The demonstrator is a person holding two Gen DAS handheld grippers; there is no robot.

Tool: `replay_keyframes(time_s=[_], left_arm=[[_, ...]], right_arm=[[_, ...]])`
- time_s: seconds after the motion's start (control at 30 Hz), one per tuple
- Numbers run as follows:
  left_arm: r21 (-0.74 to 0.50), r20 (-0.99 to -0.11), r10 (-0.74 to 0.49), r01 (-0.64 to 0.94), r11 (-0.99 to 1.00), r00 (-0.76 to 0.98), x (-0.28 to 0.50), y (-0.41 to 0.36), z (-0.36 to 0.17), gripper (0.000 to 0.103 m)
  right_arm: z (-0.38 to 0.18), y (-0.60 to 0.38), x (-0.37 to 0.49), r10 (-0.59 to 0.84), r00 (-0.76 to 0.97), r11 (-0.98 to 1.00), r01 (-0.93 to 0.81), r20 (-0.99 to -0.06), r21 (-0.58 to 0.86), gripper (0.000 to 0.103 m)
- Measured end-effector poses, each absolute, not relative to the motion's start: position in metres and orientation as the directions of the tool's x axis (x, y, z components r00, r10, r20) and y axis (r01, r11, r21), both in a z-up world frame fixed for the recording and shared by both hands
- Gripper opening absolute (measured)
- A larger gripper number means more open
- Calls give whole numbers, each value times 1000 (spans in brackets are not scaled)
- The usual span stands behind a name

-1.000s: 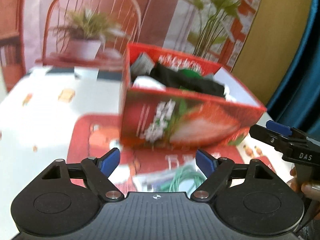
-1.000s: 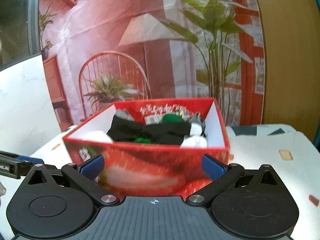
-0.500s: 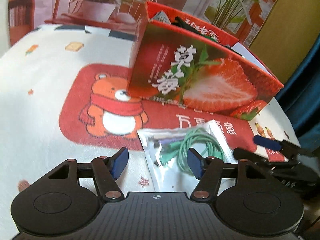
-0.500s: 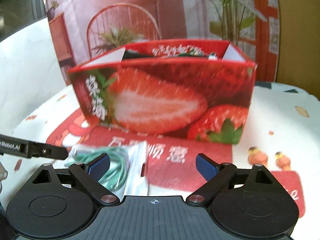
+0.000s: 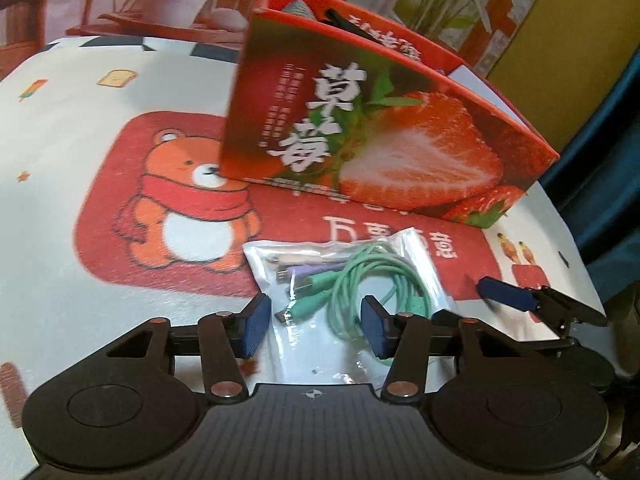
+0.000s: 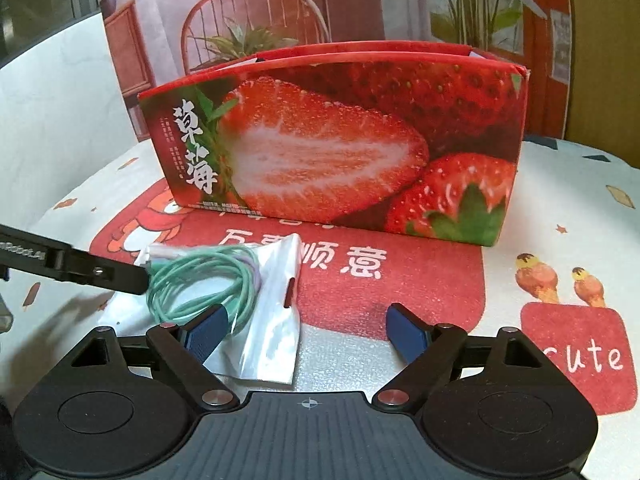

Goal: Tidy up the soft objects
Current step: 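Withdraw both tools toward the clear bag of teal cables, then close both tools on the clear cable bag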

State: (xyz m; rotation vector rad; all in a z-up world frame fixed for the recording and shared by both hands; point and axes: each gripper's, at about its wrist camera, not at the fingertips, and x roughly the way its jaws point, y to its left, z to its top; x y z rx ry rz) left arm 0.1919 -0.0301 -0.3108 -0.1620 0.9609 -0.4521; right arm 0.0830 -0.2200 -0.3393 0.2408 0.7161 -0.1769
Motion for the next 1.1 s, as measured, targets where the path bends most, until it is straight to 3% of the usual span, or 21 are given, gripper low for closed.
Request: replay_keyframes(time_s=[0.13, 0.27, 0.73, 1.1], left_arm=[[-362, -737, -492, 344, 866, 463, 189, -46, -313, 52], [-315, -735, -479, 382, 868, 480, 179, -58, -314, 51], [-390, -714, -510, 333, 858, 480, 182, -45, -319, 48], [-420, -703, -525, 316, 851, 480, 183, -40, -320, 48]], right_arm=[[-340, -220, 82, -71, 746, 958, 235, -663, 163, 86], [-340, -222, 82, -59, 750, 960, 225, -659, 169, 87], [-339, -225, 83, -35, 750, 955, 221, -660, 200, 89], [-334, -222, 95, 115, 725, 958, 100, -679, 268, 84]])
